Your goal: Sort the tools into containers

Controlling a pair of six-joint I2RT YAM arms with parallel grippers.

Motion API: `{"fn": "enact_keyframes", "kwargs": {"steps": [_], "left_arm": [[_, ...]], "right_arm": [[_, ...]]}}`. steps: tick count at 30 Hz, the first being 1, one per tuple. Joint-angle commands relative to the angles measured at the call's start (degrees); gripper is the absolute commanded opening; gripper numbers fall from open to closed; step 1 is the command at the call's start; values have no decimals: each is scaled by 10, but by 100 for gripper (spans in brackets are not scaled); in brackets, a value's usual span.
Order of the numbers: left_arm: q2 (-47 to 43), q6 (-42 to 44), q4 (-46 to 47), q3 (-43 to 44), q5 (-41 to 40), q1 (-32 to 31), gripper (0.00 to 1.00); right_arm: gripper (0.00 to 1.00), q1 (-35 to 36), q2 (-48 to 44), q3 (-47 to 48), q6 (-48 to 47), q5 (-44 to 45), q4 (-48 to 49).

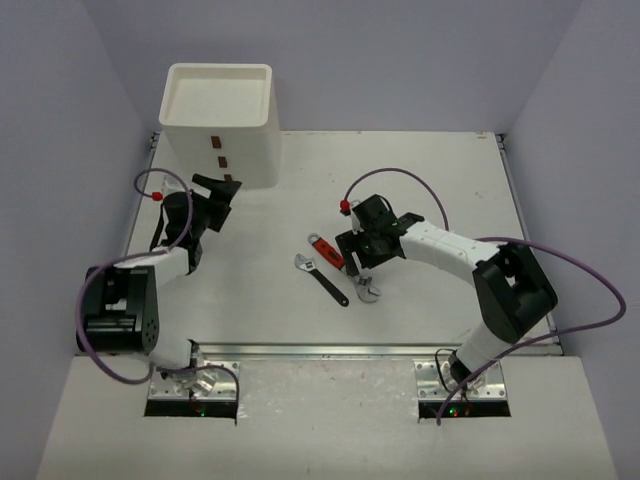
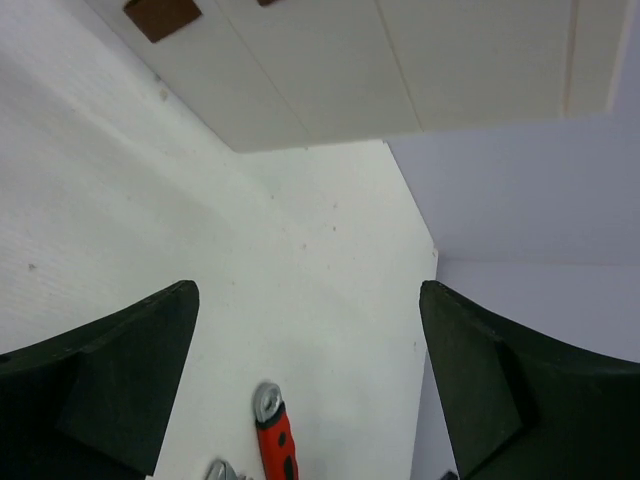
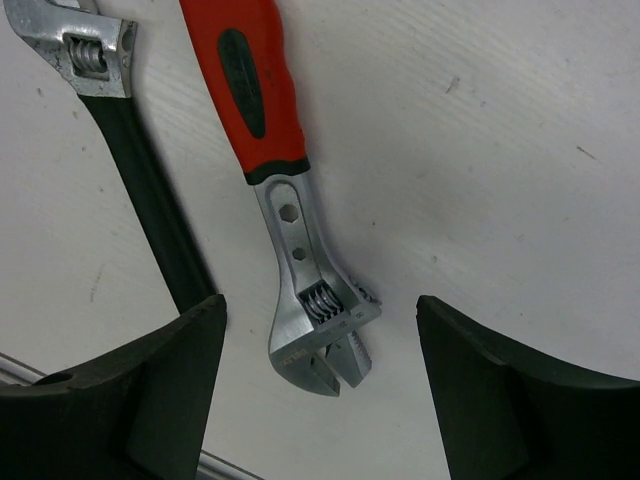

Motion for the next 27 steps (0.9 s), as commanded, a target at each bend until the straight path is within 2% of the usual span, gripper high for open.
{"fn": "enact_keyframes", "kwargs": {"steps": [1,3,6,11,15,17,27], "left_arm": [[-133,80,-99,-45,-42,-40,93],[-198,105,-137,-65,-73,-80,99],[-268,129,-197,-79,-98,-123,100],[-365,145,-297,-84,-96,-140,100],[-441,166,-377,-68,-108,-140,100],[-479,173,-406,-59,-108,-140,100],[-543,227,-522,2,-124,-140,100]], "right_arm": [[76,12,36,47,-30,9,-27],[77,21,37,48,-32,15,-28],[78,32,36,52,-40,12,-27],[77,54,52,76,-45,45,-55],[73,90,55,99,-40,32,-53],[68,116,87,125,-44,33,-71],[61,144,265,274,-48,67,-124]]}}
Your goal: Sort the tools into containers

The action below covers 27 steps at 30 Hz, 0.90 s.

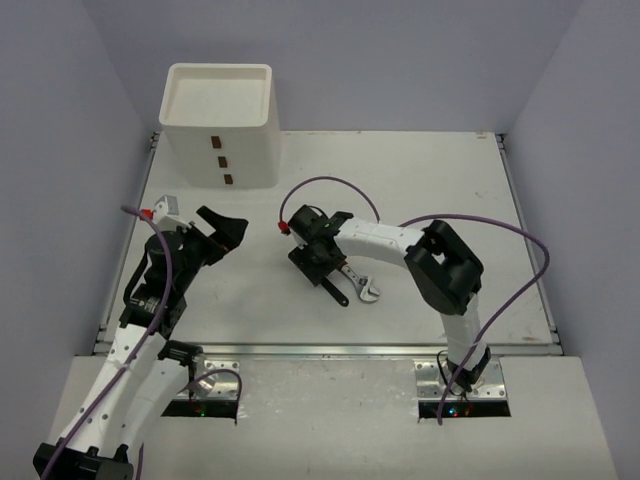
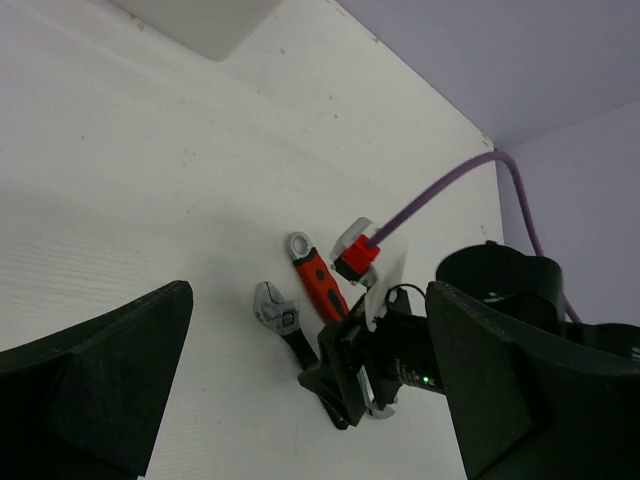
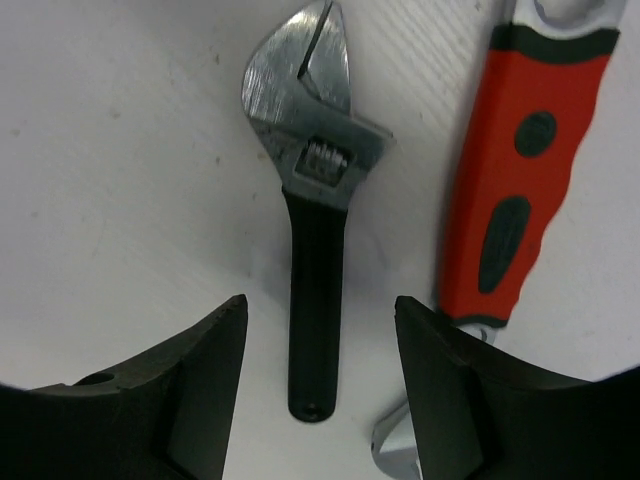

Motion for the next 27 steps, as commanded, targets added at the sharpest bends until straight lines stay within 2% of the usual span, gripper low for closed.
{"fn": "enact_keyframes", "kwargs": {"steps": [1,5,9,11,16,22,24,27], "left_arm": [[-22,43,-58,35,-28,-2,100],[-41,59,-80,30,-37,-1,100],[-48,61,-87,23,-37,-2,100],[-51,61,-85,18,-31,-1,100],[-50,61,-76,12,-18,-1,100],[-34,51,-46,-23,0,-1,100],[-26,45,-26,-40,29,-2,100],[-18,26,57,-89,108,-1,98]], "right_arm": [[61,3,57,54,2,33,-26],[57,3,87,49,2,31,-20],[32,3,112,51,3,1,-27],[22,3,113,44,2,-30,-26],[0,3,98,32,2,-39,-23],[0,4,-4,2,24,-25,1],[0,4,-35,-13,34,-5,15],[0,4,-83,-32,46,11,35]]}}
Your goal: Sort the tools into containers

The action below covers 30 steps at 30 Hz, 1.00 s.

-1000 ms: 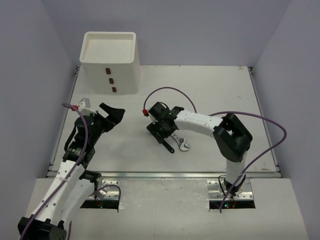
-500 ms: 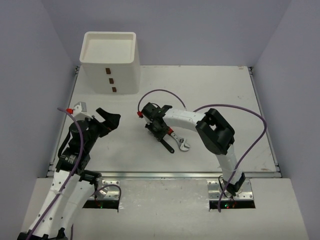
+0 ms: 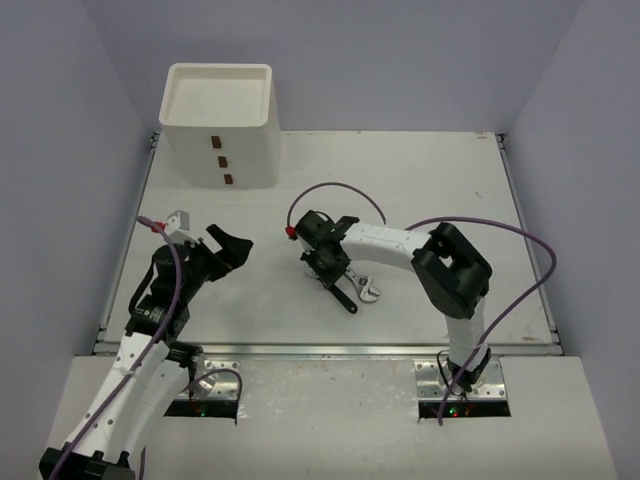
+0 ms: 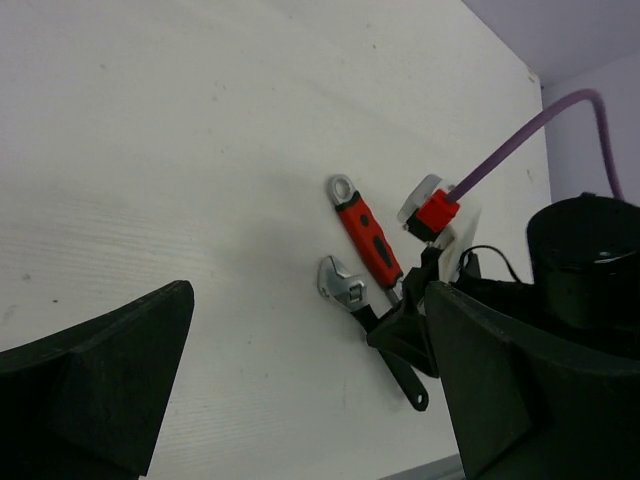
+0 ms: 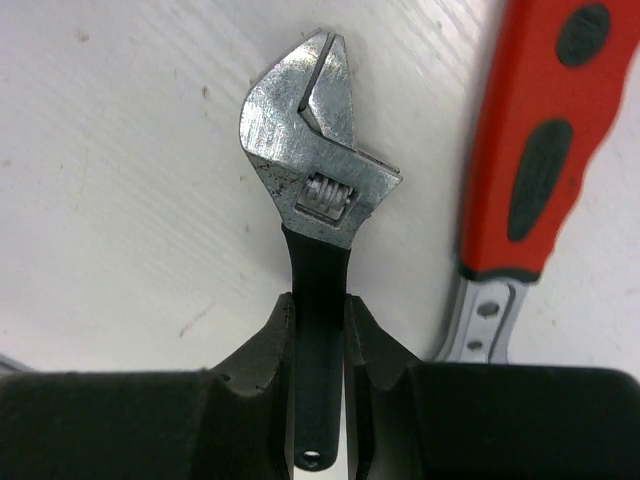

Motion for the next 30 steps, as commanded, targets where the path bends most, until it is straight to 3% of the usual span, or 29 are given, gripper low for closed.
{"fn": "enact_keyframes", "kwargs": {"steps": [1,6,13,15,21,26,30], "left_arm": [[11,-35,157,-58,129,-1,98],[18,-129,405,-171,215,-1,99],[57,-213,564,-222,202,-15,97],[90,-224,607,-225,199,-38,92],[175,-206,636,-190,130,-122,87],[219,-201,641,-172,96,-155,84],[253,-198,660,-158,74,-180,68]], "right_arm": [[0,3,-99,-14,30,27,46],[0,3,-154,-38,47,13,67],[0,8,-219,-63,49,-27,111],[0,17,-236,-72,45,-51,136],[0,37,-246,-62,34,-49,146],[0,41,-258,-61,29,-65,153],[0,50,-269,-68,20,-92,167]]}}
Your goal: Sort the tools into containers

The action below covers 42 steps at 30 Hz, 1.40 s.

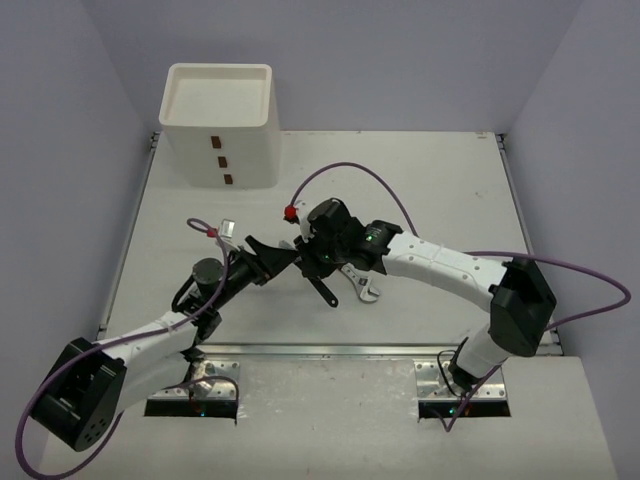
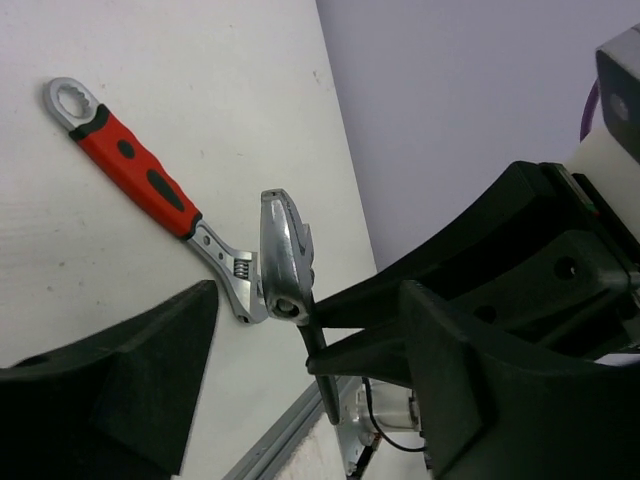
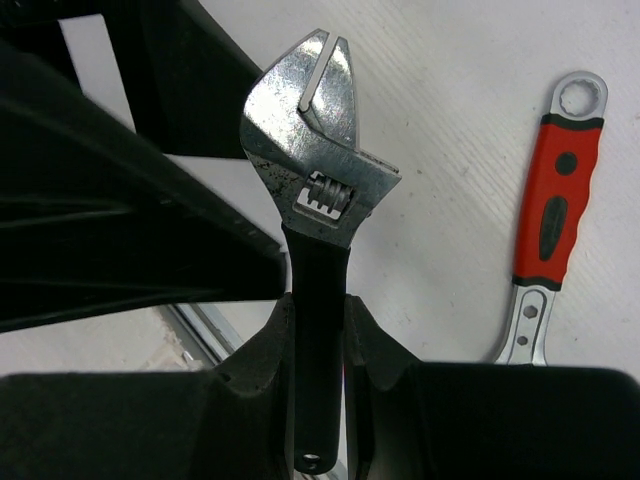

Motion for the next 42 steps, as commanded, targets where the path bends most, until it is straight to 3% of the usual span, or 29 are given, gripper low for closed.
{"fn": "enact_keyframes", "kwargs": {"steps": [1,4,8,11,12,13,14,15,16,22,24,30,37,42], "left_arm": [[28,8,66,32,-34,-26,62],[47,7,71,46,-42,-40,48],[61,4,73,60,-44,-52,2],[55,3,54,74,-63,-52,0],[50,7,32,84,-77,-51,0],[42,18,-20,112,-90,-48,0],[37,25,-46,132,-112,-45,0],[28,29,-70,167,-124,-31,0],[26,28,-96,173,-129,-29,0],[58,23,-277,389,-175,137,0],[154,22,-307,522,-146,200,0],[392,1,-312,777,-127,305,0],[602,13,-233,949,-131,324,0],[702,42,-215,1063,-128,322,0]], "right_arm": [[0,9,-43,3,-13,-32,65],[0,9,-53,-1,-15,-39,74],[0,9,-56,-1,-18,-40,78],[0,9,-61,-5,-18,-24,82],[10,9,-64,-6,-13,-8,80],[31,9,-68,-11,-5,40,73],[66,9,-74,-15,2,67,67],[93,9,-91,-22,7,93,51],[98,9,-101,-26,11,116,49],[99,2,-186,-60,18,317,-58],[99,-16,-227,-82,20,327,-73],[99,-31,-304,-133,18,313,-92],[99,-33,-344,-168,23,312,-109],[99,-33,-353,-194,28,313,-111]]}}
